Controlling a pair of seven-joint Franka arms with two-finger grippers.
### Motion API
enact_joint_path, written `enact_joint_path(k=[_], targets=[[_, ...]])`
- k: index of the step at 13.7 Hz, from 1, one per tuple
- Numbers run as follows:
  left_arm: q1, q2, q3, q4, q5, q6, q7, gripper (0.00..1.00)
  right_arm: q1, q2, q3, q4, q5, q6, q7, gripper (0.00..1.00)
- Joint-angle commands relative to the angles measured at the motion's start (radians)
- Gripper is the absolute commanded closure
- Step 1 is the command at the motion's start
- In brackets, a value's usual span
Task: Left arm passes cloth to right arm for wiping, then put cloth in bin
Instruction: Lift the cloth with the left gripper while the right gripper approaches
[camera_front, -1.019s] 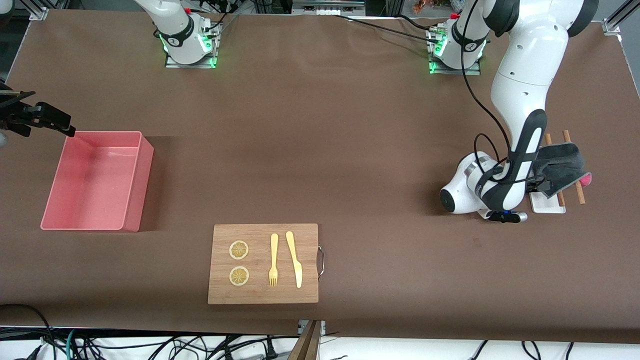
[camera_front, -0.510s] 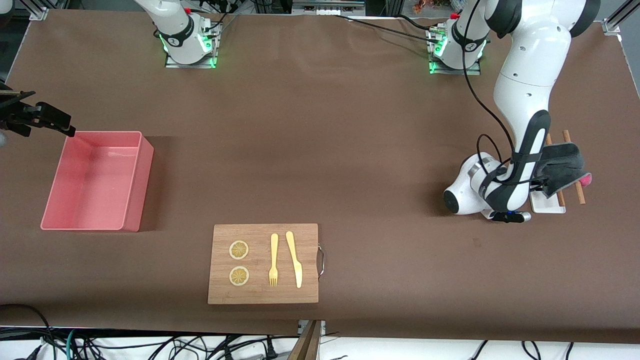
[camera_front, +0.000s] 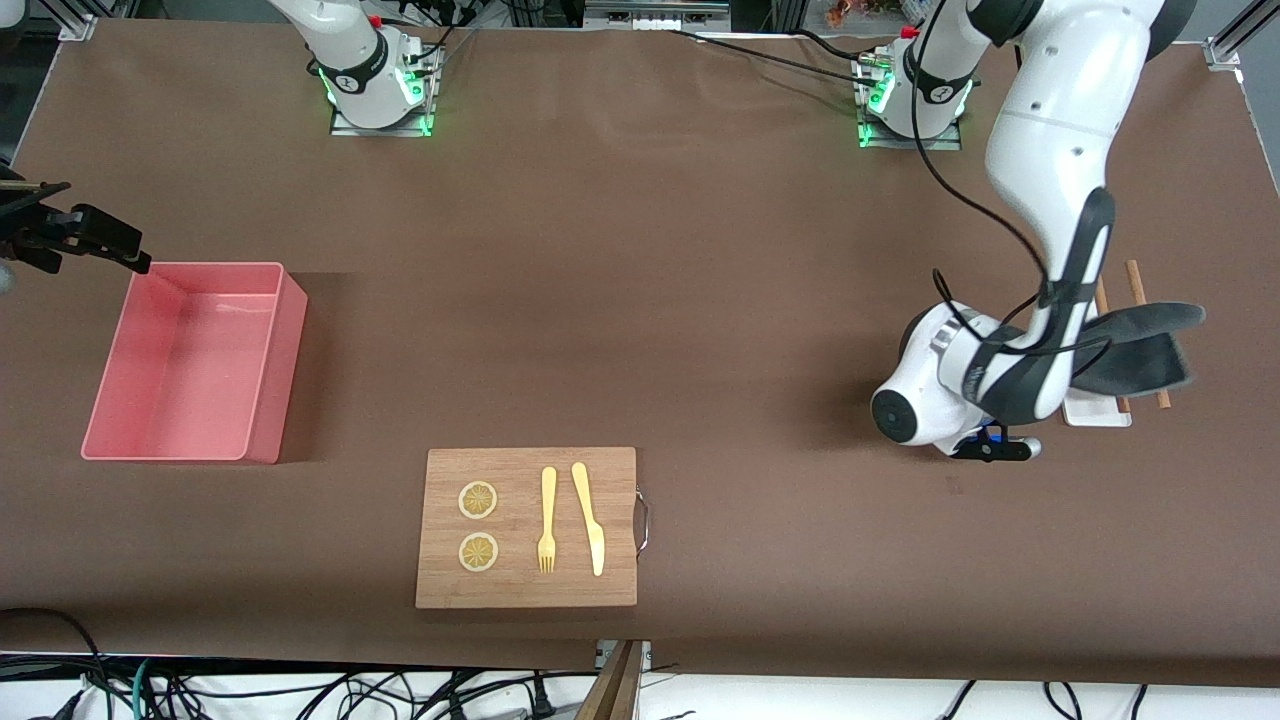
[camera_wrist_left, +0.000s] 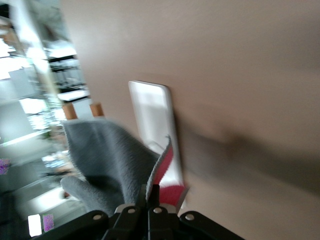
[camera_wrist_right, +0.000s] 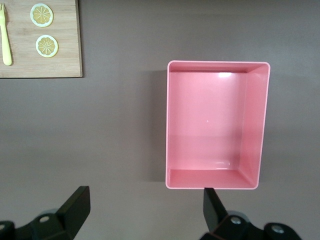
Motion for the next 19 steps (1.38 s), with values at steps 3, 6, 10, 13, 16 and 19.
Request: enact_joint_path(k=[3,6,10,13,16,19], targets=[[0.002,-0.149,-0.036,0.188,-0.466,-0.066,0.083,1.0,-0.005,0.021,0.006,0.016,-0.036,0.011,-0.016,0.0],[0.002,-0.152,-0.076,0.335,-0.737,-0.064,-0.007,1.0,-0.002,0.079,0.006,0.016,-0.038,0.015,-0.017,0.0],[-0.029,-0.151,-0.148,0.377,-1.009,0.117,-0.364,1.0,0.016,0.145,0.015,0.013,0.087,0.041,0.065,0.0],[-0.13,-0.145,-0.149,0.378,-1.014,0.326,-0.642,1.0,0.021,0.211,0.016,0.016,0.276,0.092,0.323,0.0],[-0.243,-0.113,-0.15,0.375,-1.043,0.541,-0.874,1.0,0.068,0.258,0.016,0.016,0.399,0.187,0.484,0.0],[-0.352,-0.079,-0.149,0.362,-1.063,0.722,-0.985,1.0,0.139,0.3,0.016,0.016,0.419,0.289,0.581,0.0]])
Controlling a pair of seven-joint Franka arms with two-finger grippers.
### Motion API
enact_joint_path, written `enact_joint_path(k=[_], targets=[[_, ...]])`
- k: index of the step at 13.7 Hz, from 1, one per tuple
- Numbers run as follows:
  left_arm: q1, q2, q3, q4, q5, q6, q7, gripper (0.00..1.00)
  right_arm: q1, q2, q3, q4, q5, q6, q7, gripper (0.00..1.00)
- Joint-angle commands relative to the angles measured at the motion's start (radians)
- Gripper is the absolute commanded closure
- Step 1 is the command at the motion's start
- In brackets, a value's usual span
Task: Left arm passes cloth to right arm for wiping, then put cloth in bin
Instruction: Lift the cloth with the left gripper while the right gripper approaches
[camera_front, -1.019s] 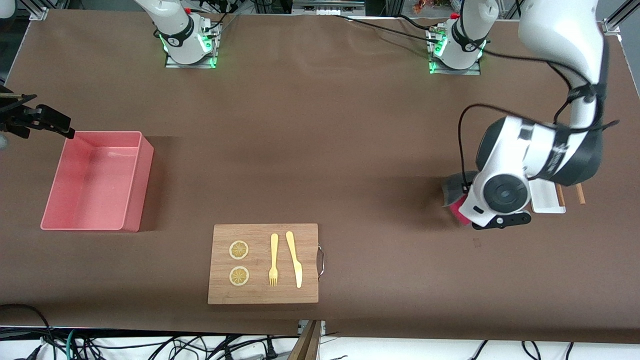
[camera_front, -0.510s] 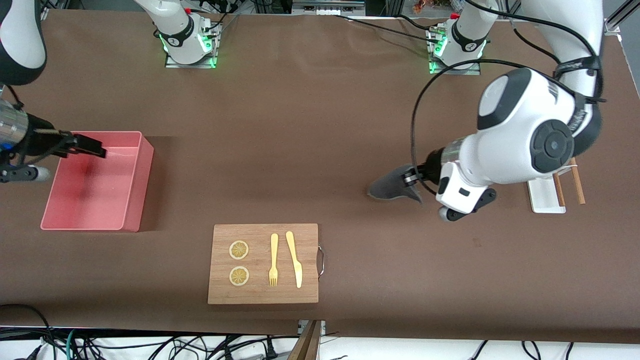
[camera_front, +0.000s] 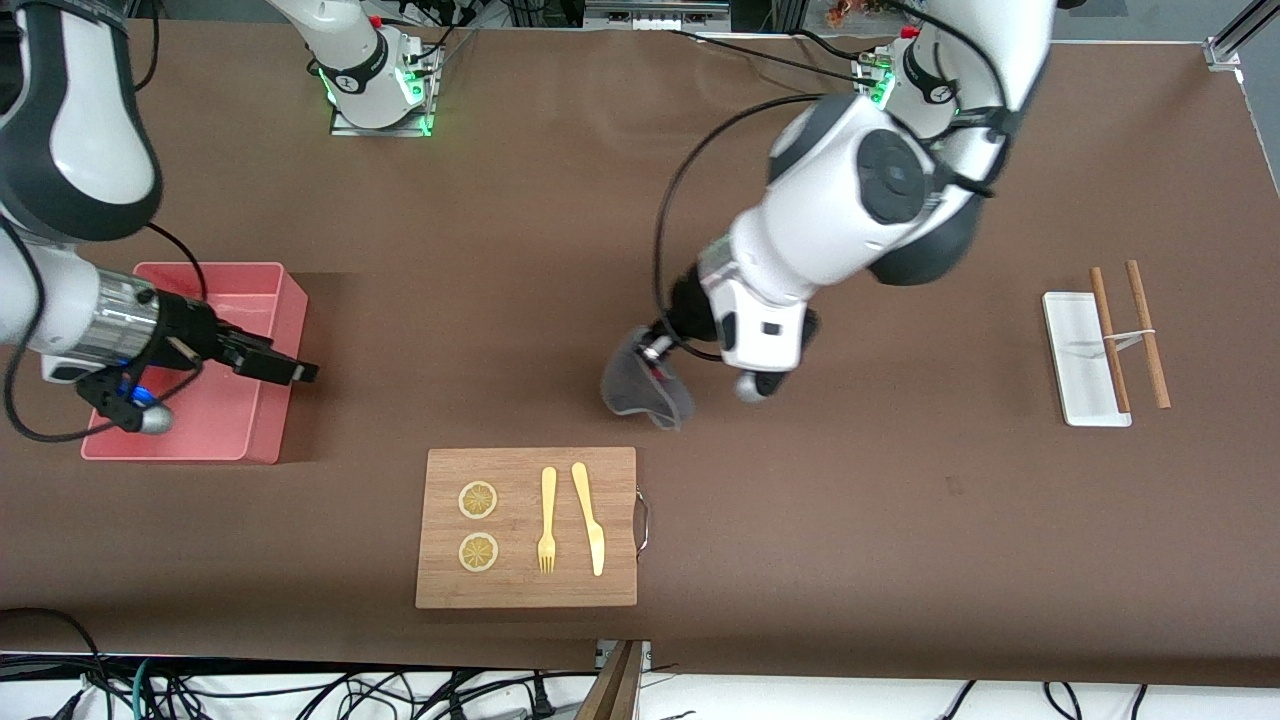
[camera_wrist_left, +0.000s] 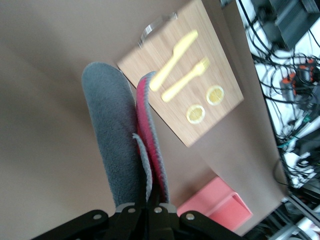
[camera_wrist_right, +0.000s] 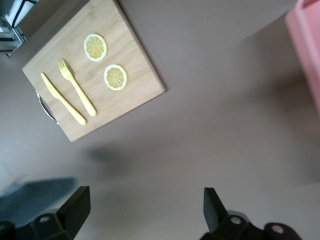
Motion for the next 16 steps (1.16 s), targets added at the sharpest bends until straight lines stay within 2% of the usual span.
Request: enact_joint_path(k=[1,5,8,16], targets=[[-0.084,0.043,0.012,0.027,-0.044,0.118,-0.072,1.0,0.059,0.048,-0.002,0.02,0.021,0.084,0.102,0.0],[-0.141,0.055,0.012,0.025,-0.167,0.289,-0.073,1.0,0.126,0.095,-0.002,0.02,0.045,0.182,0.217,0.0],[-0.141,0.055,0.012,0.025,-0.226,0.291,-0.074,1.0,0.14,0.137,-0.002,0.019,0.087,0.194,0.246,0.0],[-0.138,0.052,0.012,0.025,-0.233,0.291,-0.074,1.0,0.169,0.238,-0.002,0.017,0.245,0.213,0.295,0.0]])
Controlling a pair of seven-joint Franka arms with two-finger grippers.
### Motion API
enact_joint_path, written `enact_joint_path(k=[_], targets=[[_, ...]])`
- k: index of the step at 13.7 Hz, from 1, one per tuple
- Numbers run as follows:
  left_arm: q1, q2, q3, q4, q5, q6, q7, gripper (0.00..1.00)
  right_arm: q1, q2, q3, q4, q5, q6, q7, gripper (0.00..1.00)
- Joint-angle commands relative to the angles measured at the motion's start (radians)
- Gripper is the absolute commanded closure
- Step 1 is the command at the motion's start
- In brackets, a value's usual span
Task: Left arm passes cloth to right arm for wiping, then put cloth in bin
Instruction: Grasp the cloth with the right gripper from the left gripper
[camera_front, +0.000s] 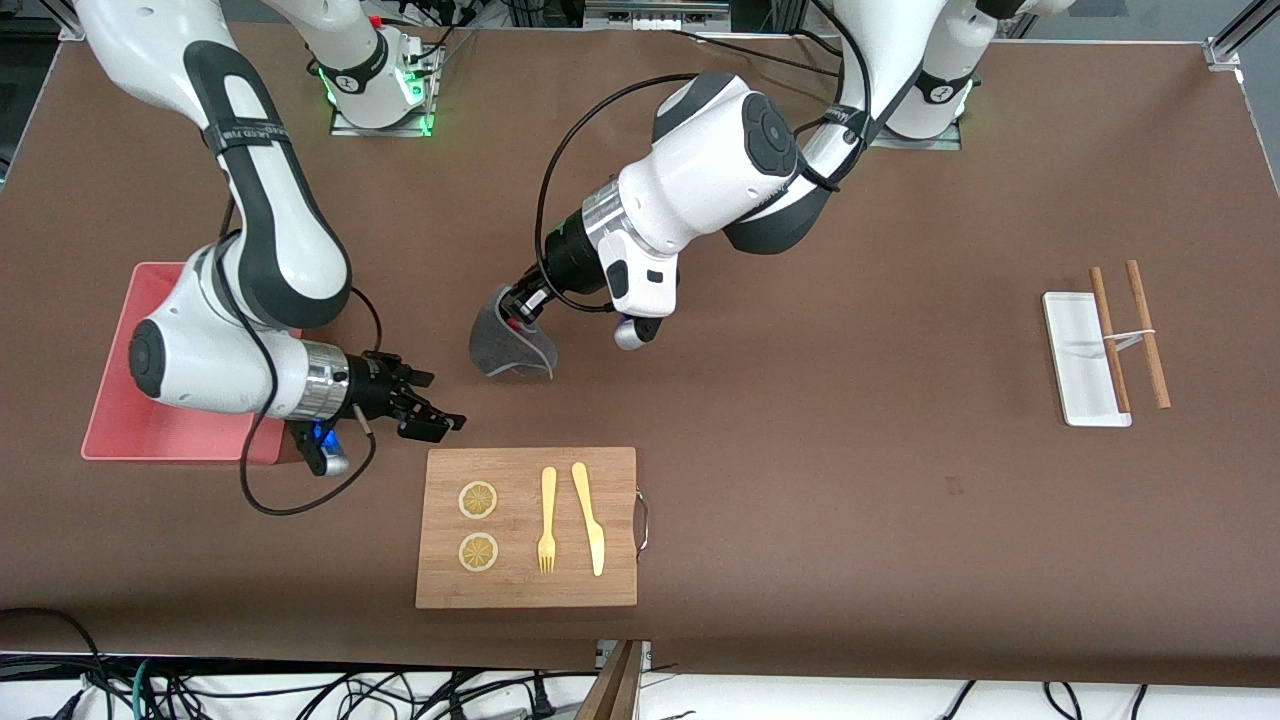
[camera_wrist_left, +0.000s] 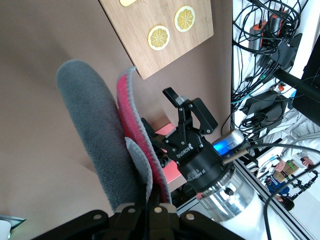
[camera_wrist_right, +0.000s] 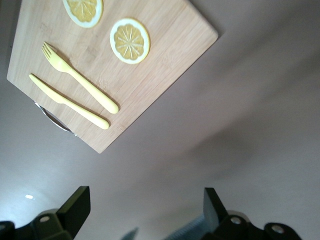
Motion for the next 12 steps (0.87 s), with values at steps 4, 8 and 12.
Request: enact_joint_path(k=[4,8,12], targets=[[-0.004,0.002,0.007,0.023,-0.029,0.003,-0.01,1.0,0.044,0.054,-0.005,0.017,0.036,-0.003,0.035,0.0],[0.002,0.001,0.007,0.023,-0.029,0.003,-0.01,1.0,0.039,0.054,-0.006,0.032,-0.054,-0.087,-0.008,0.0],[0.002,0.001,0.007,0.022,-0.029,0.003,-0.012,1.0,0.038,0.053,-0.008,0.087,-0.08,-0.205,-0.009,0.0]])
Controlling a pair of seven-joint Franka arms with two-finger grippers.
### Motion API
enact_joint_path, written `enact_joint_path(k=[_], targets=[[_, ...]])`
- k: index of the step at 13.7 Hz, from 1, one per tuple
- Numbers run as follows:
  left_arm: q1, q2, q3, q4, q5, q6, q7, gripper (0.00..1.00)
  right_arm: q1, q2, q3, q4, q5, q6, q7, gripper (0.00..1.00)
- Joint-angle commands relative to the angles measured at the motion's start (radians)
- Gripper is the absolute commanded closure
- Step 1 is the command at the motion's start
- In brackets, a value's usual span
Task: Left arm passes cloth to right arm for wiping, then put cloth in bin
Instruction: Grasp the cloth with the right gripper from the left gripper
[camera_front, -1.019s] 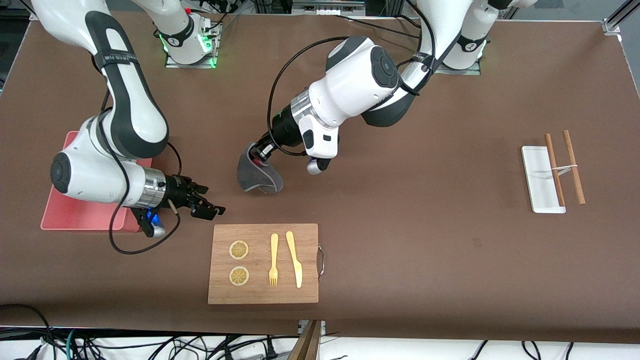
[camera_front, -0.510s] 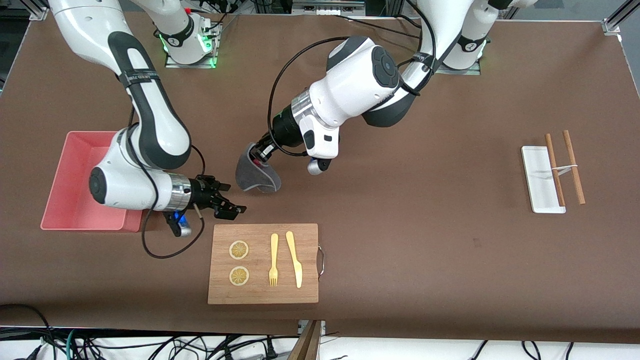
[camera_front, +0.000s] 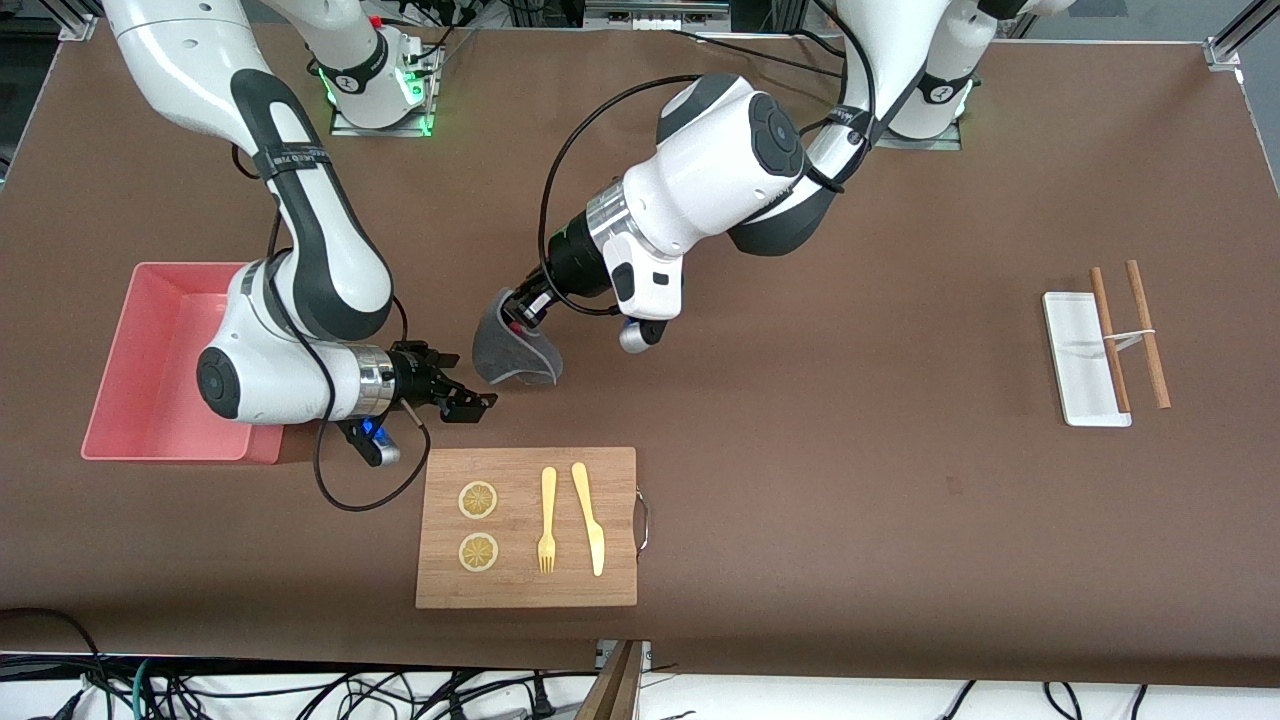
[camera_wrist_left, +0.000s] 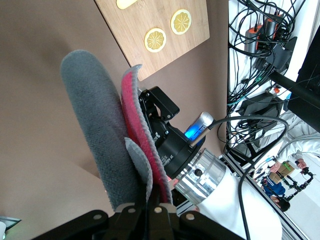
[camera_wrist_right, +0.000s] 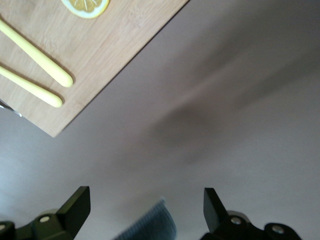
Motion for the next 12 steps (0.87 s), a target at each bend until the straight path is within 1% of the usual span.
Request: enact_joint_path(k=[1,6,8,10,11,12], targets=[[-0.001,0.001,0.004,0.014,-0.029,0.002,-0.006,1.0,-0.003,0.001,0.0,0.051,-0.015,-0.073,-0.006,0.0],[0.0,-0.001,0.004,0.014,-0.029,0.002,-0.006,1.0,0.004,0.005,0.002,0.045,-0.018,-0.103,-0.007,0.0],[-0.001,-0.001,0.004,0.014,-0.029,0.0,-0.006,1.0,0.004,0.021,0.002,0.043,-0.021,-0.133,-0.007,0.06],[0.0,-0.002,0.004,0.014,-0.029,0.0,-0.006,1.0,0.004,0.027,0.002,0.045,-0.02,-0.159,-0.004,0.06],[0.0,-0.002,0.004,0.014,-0.029,0.0,-0.006,1.0,0.004,0.025,0.002,0.045,-0.02,-0.174,-0.004,0.1],[0.0,-0.001,0.004,0.013,-0.029,0.002,-0.006,1.0,0.001,0.025,0.002,0.051,-0.02,-0.189,-0.004,0.3]])
